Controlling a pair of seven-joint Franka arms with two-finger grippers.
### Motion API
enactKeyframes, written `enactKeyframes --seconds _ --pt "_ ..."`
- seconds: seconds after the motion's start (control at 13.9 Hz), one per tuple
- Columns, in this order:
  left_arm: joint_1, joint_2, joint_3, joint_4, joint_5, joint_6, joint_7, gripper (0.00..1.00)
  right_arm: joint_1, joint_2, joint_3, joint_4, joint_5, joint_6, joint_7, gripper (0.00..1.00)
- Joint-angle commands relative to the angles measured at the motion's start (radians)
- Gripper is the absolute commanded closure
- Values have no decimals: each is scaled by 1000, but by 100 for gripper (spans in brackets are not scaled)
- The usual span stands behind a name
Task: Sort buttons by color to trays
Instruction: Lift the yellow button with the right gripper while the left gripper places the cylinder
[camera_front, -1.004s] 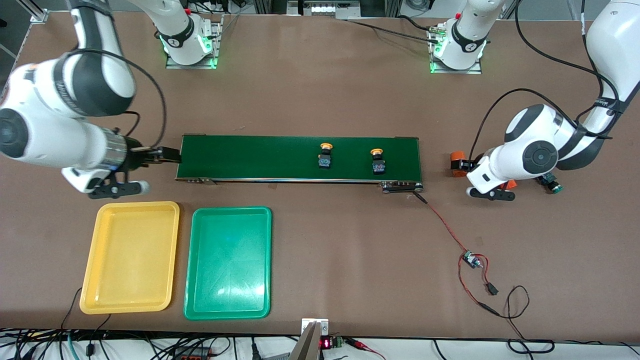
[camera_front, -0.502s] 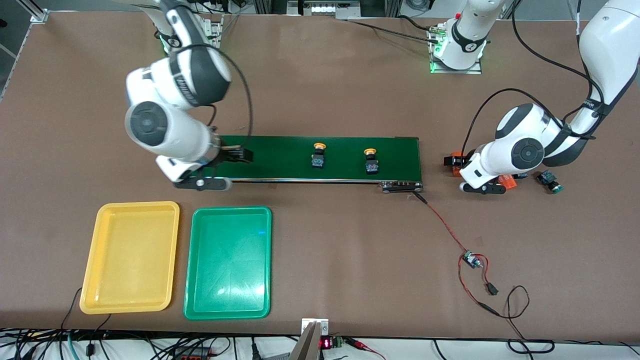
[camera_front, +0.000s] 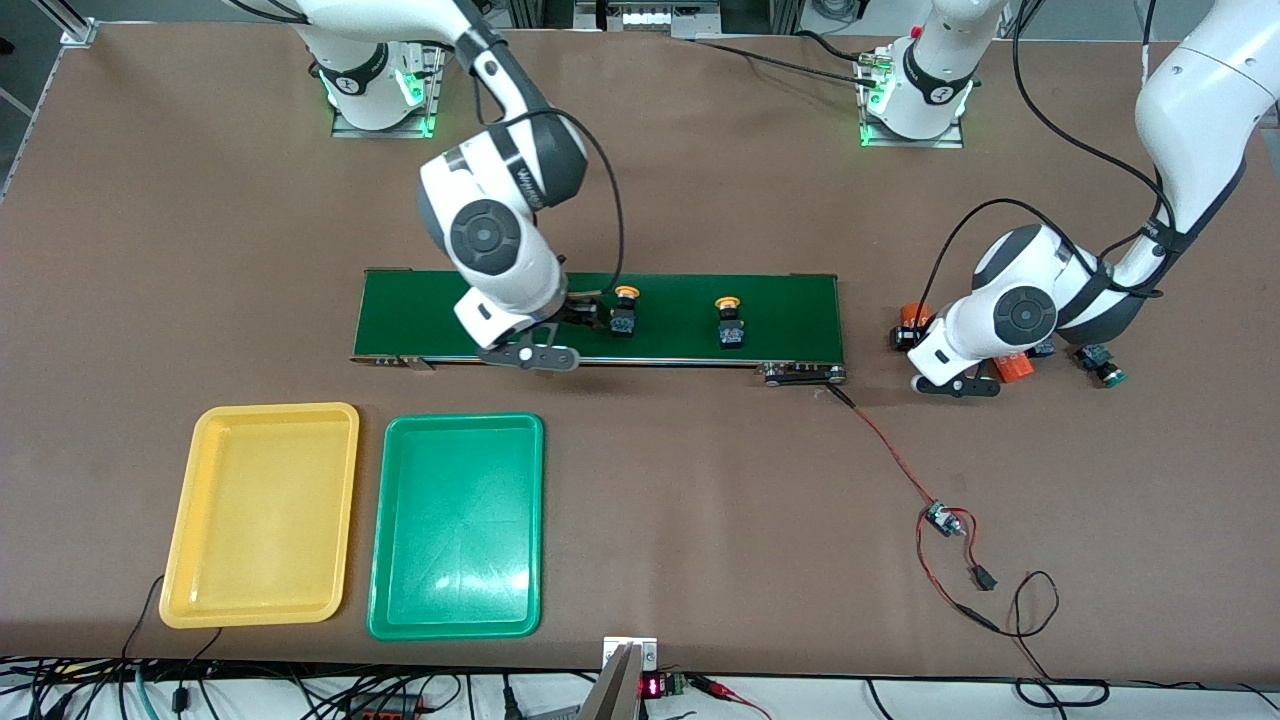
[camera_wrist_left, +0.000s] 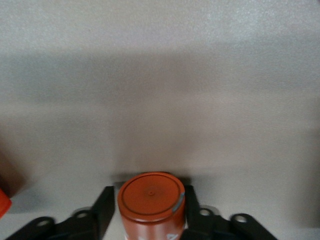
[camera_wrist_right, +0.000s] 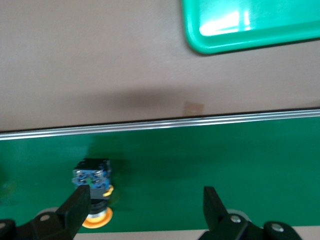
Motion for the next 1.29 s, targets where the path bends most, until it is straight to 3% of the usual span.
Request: enactKeyframes --seconds 0.0,0.14,0.29,0.57,0.72,0.79,1.0,1.22 --pt "6 -13 -7 0 23 6 -17 72 33 31 -10 17 3 14 13 0" --pt "6 -26 -39 26 14 -32 -26 72 52 53 -10 17 7 34 15 0" --pt "0 -24 -114 115 -39 -153 -54 72 79 77 -10 17 8 40 16 0" --pt "-62 -23 -159 249 -154 -280 -234 72 83 90 -10 11 -2 31 13 3" --pt "-95 -20 -159 255 -182 -271 -417 72 81 102 -12 9 -2 29 7 23" --pt "-116 -15 -159 269 -205 -269 -519 72 81 105 -12 9 4 28 18 54" --pt "-197 -7 -151 280 -253 -254 -750 72 81 116 -12 4 4 31 22 77" --pt "-227 11 -148 272 -257 -197 -1001 72 60 110 -15 11 15 34 19 92"
